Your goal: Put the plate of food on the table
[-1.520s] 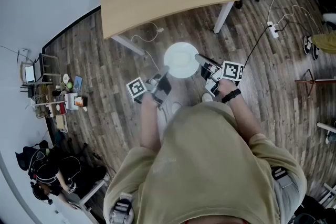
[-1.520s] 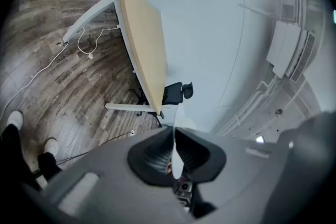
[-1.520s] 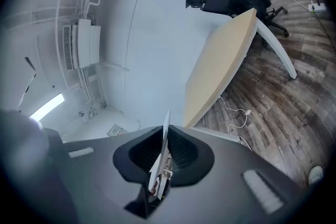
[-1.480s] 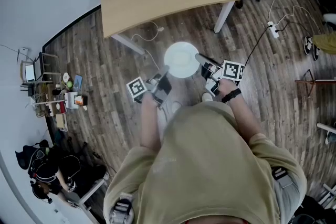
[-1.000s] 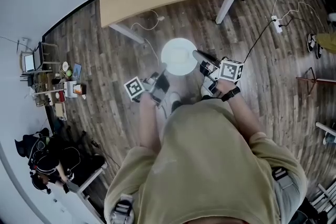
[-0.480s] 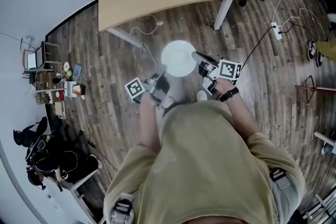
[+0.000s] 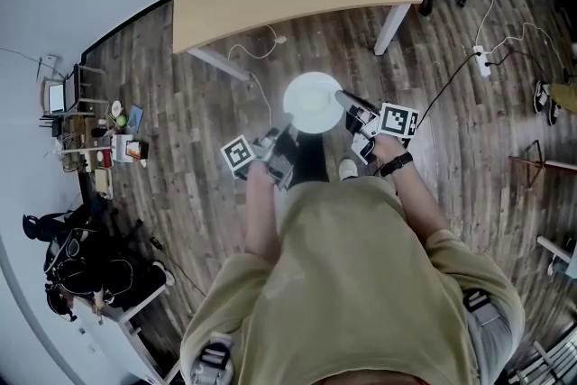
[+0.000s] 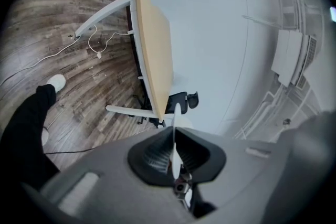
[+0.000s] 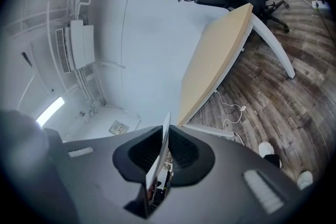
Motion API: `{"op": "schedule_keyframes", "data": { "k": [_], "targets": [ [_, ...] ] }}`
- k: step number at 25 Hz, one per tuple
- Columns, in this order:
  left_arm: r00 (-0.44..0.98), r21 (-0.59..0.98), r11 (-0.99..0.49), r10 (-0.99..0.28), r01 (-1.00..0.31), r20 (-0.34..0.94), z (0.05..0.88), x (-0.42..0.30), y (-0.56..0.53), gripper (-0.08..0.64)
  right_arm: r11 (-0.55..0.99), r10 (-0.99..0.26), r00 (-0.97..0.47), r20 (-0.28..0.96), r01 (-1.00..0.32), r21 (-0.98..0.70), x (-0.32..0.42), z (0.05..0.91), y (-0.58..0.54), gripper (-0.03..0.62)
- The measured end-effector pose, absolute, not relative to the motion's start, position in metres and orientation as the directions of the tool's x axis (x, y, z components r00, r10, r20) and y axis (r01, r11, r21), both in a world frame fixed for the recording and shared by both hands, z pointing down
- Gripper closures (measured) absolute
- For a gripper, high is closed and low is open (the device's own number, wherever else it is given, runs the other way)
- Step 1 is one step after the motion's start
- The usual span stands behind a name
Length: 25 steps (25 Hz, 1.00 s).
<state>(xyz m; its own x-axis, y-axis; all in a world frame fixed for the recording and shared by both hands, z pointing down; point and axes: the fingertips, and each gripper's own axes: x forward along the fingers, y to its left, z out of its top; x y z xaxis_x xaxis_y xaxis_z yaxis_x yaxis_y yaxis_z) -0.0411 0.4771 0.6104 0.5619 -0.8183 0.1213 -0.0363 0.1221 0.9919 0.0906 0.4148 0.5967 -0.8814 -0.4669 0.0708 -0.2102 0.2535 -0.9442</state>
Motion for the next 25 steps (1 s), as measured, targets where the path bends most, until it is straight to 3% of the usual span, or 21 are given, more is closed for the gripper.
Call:
{"op": "schedule_keyframes", "data": {
  "k": [10, 25],
  "targets": [
    [0.596, 0.996, 0.090, -0.799, -0.022, 0.085, 0.606, -0.102, 0.337, 0.548, 0.251, -0.515, -0.856, 0.043, -0.198, -0.947, 0.030, 0.591, 0.277, 0.563],
    [0.633, 0.995, -0.002, -0.772, -0.103, 0.064, 0.577, -0.210, 0.156, 0.549, 0.269, -0.542, -0.837, 0.077, -0.260, -0.927, -0.077, 0.565, 0.110, 0.569]
  ]
}}
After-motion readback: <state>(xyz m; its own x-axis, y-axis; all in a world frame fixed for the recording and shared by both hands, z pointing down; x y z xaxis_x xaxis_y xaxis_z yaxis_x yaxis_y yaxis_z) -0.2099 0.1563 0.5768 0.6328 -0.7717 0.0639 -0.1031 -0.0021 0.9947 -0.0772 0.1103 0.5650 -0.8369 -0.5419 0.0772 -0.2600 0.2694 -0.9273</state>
